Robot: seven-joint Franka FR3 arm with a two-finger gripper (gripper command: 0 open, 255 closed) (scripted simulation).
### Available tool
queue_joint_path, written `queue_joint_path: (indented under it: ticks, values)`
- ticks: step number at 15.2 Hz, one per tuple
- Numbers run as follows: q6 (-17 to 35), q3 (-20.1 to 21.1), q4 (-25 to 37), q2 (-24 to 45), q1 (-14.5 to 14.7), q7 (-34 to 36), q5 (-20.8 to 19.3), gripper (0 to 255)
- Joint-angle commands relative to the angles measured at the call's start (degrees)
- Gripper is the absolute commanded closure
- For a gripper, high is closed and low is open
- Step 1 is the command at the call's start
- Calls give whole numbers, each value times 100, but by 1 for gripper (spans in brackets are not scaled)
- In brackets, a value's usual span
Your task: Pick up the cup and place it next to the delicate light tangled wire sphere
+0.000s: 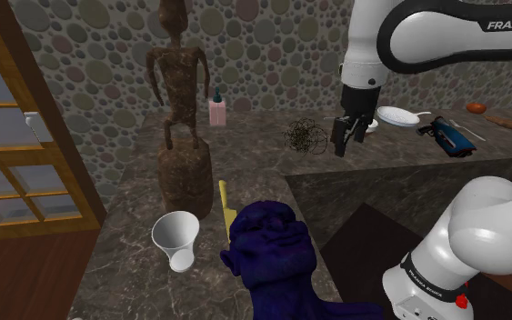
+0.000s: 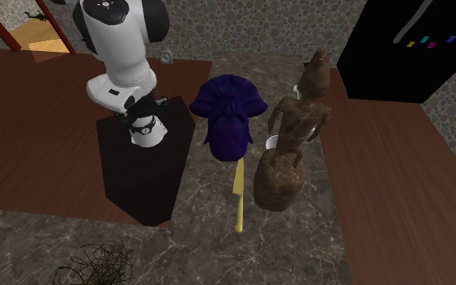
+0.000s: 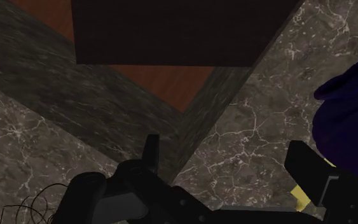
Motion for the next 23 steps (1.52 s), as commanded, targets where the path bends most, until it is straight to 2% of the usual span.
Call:
queue_joint_path:
  ticks: [1,13,23]
  values:
    - [303,128,-62,202,85,169,220,0]
    - [1994,913,336,1930,532,1014,1221,0]
    - [3167,1474,1375,3700,821,1667,1494,0]
